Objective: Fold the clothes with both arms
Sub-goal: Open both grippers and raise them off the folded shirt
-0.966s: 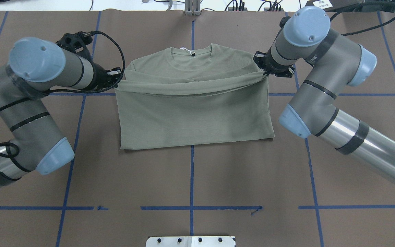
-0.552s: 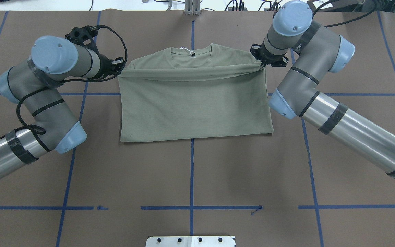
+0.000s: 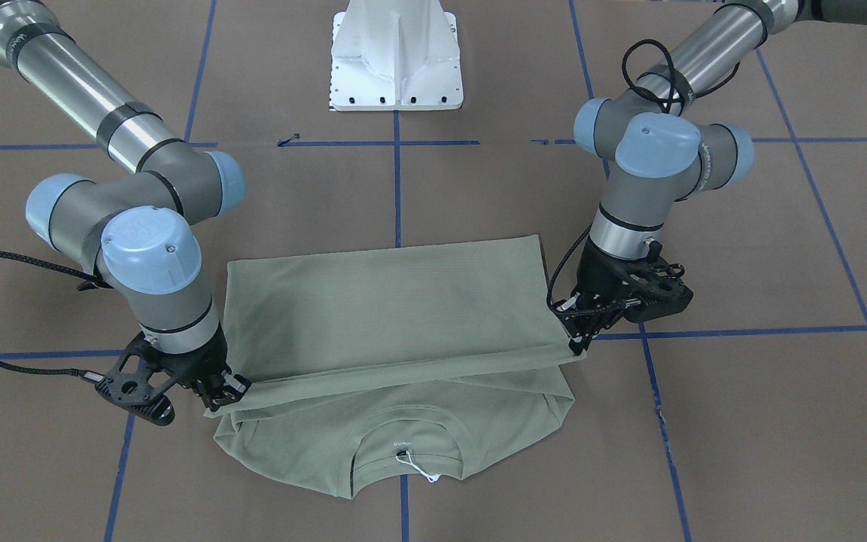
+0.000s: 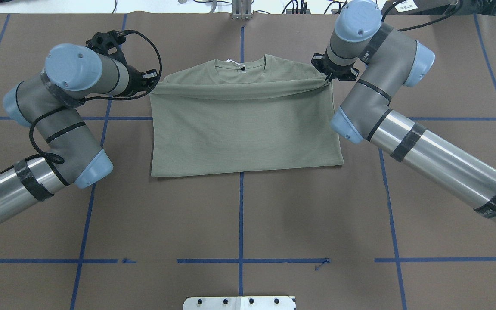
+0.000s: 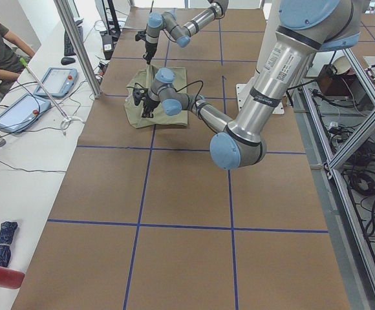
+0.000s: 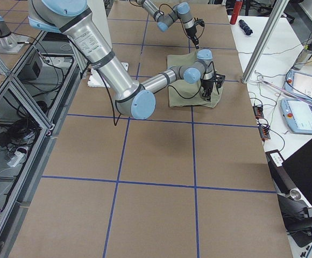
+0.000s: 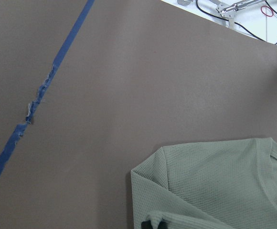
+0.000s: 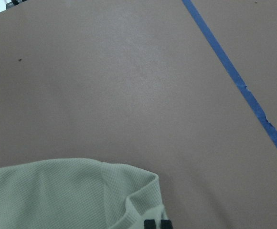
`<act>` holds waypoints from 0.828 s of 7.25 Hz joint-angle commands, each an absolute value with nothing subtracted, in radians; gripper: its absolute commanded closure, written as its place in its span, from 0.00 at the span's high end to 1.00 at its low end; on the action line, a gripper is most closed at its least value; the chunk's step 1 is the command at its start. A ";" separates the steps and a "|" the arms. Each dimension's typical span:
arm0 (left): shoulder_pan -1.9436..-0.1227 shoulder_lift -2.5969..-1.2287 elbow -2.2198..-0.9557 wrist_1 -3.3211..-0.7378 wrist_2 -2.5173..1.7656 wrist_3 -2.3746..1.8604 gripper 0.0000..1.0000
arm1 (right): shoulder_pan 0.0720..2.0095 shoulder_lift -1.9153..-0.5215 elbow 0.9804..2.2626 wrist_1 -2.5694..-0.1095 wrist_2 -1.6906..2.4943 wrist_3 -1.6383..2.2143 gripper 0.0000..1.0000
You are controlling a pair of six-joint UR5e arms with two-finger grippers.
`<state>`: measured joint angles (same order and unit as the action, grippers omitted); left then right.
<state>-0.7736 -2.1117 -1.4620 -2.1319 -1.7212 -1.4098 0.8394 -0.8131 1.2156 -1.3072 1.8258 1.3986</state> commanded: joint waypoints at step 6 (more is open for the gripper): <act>-0.834 -2.114 -1.413 -2.255 -1.713 -1.404 0.27 | 0.893 -0.823 1.237 -1.206 1.929 1.388 0.41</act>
<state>-0.8170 -2.1148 -1.4119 -2.2275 -1.7040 -1.4040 0.8781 -0.7800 1.1401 -1.2004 1.8448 1.3873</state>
